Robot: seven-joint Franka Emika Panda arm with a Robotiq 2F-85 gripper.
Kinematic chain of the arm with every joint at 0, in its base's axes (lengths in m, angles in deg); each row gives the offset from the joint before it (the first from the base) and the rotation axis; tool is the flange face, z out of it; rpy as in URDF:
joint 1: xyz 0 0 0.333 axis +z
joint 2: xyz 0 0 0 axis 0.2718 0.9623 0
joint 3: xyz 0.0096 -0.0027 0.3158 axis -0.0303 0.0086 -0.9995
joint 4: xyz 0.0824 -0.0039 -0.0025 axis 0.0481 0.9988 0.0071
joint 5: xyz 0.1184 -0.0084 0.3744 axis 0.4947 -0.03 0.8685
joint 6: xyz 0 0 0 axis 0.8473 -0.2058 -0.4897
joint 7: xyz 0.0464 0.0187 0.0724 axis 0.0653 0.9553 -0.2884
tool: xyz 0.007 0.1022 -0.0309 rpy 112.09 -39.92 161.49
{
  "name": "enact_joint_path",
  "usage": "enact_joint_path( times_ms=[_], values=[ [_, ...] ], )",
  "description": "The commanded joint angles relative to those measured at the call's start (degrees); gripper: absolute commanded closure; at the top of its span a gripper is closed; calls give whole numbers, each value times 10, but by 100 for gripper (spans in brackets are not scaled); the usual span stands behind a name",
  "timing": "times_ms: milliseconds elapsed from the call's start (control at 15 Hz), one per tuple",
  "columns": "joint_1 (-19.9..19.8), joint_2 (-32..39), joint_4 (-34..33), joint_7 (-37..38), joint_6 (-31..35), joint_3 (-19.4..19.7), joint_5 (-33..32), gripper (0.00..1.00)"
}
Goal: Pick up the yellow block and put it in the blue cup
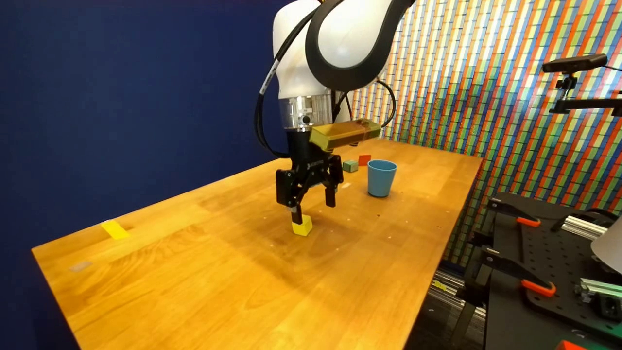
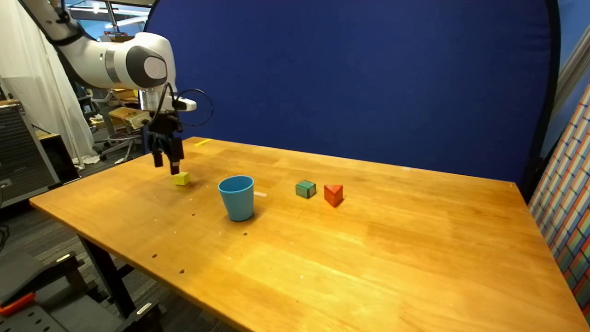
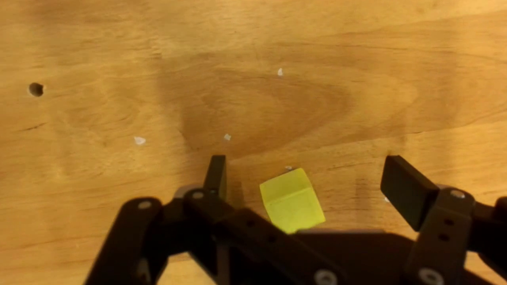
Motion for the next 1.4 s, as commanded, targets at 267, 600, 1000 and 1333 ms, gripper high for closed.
enact_joint_path(
  times_ms=[267, 600, 1000, 1333],
  values=[
    [6, 95, -90, -61, 4, 15, 4, 0],
    [20, 120, -128, -68, -9, 24, -11, 41],
    [12, -11, -22, -15, -23, 61, -13, 86],
    [7, -145, 83, 77, -18, 117, -51, 83]
  ],
)
